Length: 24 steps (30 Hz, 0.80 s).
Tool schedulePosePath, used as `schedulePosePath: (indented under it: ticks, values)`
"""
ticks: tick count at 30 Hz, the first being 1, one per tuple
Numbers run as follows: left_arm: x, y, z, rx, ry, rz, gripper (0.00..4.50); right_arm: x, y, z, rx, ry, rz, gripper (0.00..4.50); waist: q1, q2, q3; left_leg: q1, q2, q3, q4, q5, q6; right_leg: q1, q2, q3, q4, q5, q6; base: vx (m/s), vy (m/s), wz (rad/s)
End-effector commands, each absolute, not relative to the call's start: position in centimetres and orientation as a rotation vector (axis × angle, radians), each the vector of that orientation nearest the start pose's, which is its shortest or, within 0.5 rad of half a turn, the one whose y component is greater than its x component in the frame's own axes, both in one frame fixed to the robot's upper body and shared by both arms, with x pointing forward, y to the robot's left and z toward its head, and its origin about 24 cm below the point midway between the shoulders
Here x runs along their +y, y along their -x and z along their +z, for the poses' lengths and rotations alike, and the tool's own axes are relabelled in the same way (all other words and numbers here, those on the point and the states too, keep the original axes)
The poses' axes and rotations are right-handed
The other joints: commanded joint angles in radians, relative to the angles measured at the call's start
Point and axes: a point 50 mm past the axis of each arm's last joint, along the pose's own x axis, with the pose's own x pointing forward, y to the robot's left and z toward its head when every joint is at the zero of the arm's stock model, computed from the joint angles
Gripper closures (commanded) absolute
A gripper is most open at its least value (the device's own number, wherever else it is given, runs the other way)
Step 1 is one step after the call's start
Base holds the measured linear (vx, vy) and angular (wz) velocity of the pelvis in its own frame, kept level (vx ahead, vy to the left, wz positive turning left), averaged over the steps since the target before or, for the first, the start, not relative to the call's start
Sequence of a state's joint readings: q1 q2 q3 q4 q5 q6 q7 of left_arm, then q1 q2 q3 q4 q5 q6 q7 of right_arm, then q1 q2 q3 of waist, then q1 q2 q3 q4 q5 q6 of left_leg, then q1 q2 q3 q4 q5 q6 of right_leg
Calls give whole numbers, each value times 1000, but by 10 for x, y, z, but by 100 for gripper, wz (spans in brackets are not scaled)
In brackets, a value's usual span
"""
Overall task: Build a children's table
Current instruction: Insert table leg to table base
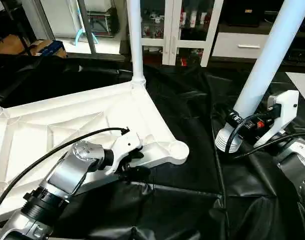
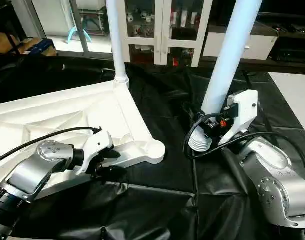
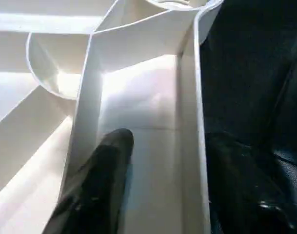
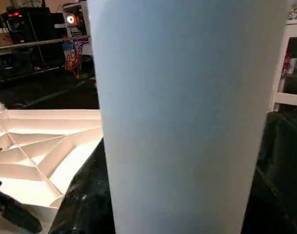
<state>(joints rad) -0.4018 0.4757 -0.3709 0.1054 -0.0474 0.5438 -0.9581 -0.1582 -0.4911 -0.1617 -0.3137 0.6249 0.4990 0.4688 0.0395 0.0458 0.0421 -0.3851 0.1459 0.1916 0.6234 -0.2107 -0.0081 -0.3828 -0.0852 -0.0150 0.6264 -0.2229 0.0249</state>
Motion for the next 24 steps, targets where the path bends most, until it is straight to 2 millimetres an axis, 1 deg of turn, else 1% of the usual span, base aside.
schedulePosePath:
  ticks: [1,3,4,5,6,8,9,11,12,13,14,16,18,20,21,22,23,24]
  values:
    - [128,-280,46,620,-370,-1109,230,-197,-261,150,-49,-68,595,266,2,-4,-59,24,72,-34,-81,-107,40,38,-58,28,-62,55,-294,0,0,0]
    - [125,-280,44,624,-374,-1112,247,-197,-262,149,-47,-67,593,266,2,-4,-58,24,72,-35,-82,-115,39,38,-58,28,-65,25,-289,0,0,0]
    - [124,-279,44,628,-381,-1115,260,-196,-262,149,-47,-67,594,266,2,-5,-58,23,73,-35,-82,-114,40,38,-58,28,-65,21,-286,0,0,0]
    - [123,-278,43,635,-390,-1124,260,-196,-262,149,-46,-67,595,266,2,-6,-58,23,73,-35,-82,-113,41,38,-58,28,-66,21,-285,0,0,0]
    - [123,-277,43,641,-393,-1131,270,-195,-262,149,-46,-67,596,266,2,-5,-58,24,73,-35,-82,-112,43,37,-58,28,-66,18,-282,0,0,0]
    - [125,-275,41,667,-430,-1140,282,-195,-262,149,-46,-63,601,266,3,-4,-59,23,73,-36,-82,-101,48,37,-58,28,-65,26,-278,0,0,0]
    - [126,-274,41,671,-434,-1139,290,-195,-262,149,-46,-63,601,266,2,-6,-59,22,73,-36,-82,-99,50,37,-57,28,-65,26,-277,0,0,0]
    - [128,-274,40,683,-458,-1133,306,-195,-263,150,-48,-62,600,266,1,-5,-59,23,73,-36,-82,-94,53,38,-57,27,-64,28,-276,0,0,0]
    - [130,-273,38,695,-477,-1126,312,-195,-264,151,-50,-61,598,266,1,-6,-58,22,72,-35,-81,-95,54,37,-57,28,-65,27,-276,0,0,0]
    - [131,-272,37,703,-480,-1127,318,-196,-264,151,-50,-60,595,266,0,-5,-59,21,73,-36,-82,-95,54,38,-58,28,-65,23,-275,0,0,0]
    - [132,-271,36,708,-479,-1128,325,-196,-264,151,-51,-60,593,266,-1,-7,-58,20,72,-36,-82,-100,54,39,-58,27,-66,13,-274,0,0,0]
    - [132,-270,35,712,-484,-1128,350,-196,-266,151,-50,-59,583,266,-4,-4,-57,22,71,-36,-83,-113,50,37,-58,28,-68,-9,-274,0,0,0]
    - [135,-265,34,718,-478,-1128,355,-199,-269,152,-66,-89,541,266,-8,-4,-58,19,71,-37,-84,-109,48,38,-57,27,-67,-7,-275,0,0,0]
    - [136,-265,34,719,-467,-1122,378,-199,-270,153,-74,-116,532,266,-9,-3,-57,22,71,-36,-83,-112,49,35,-56,27,-68,-11,-274,0,0,0]
    - [137,-264,35,716,-460,-1117,386,-198,-270,155,-84,-158,531,266,-8,0,-58,23,71,-35,-83,-114,48,35,-56,27,-69,-15,-274,0,0,0]
    - [138,-264,35,711,-452,-1116,392,-196,-270,156,-91,-214,549,266,-7,2,-59,23,71,-36,-84,-111,47,34,-55,27,-68,-12,-273,0,0,0]
    - [141,-262,36,701,-441,-1138,397,-187,-267,155,-50,-305,654,266,-7,0,-59,23,70,-35,-84,-105,49,36,-54,28,-67,4,-274,0,0,0]
    - [141,-262,36,701,-441,-1138,397,-187,-267,155,-50,-305,654,266,-7,2,-60,21,69,-38,-83,-102,58,40,-56,27,-66,16,-278,0,0,0]
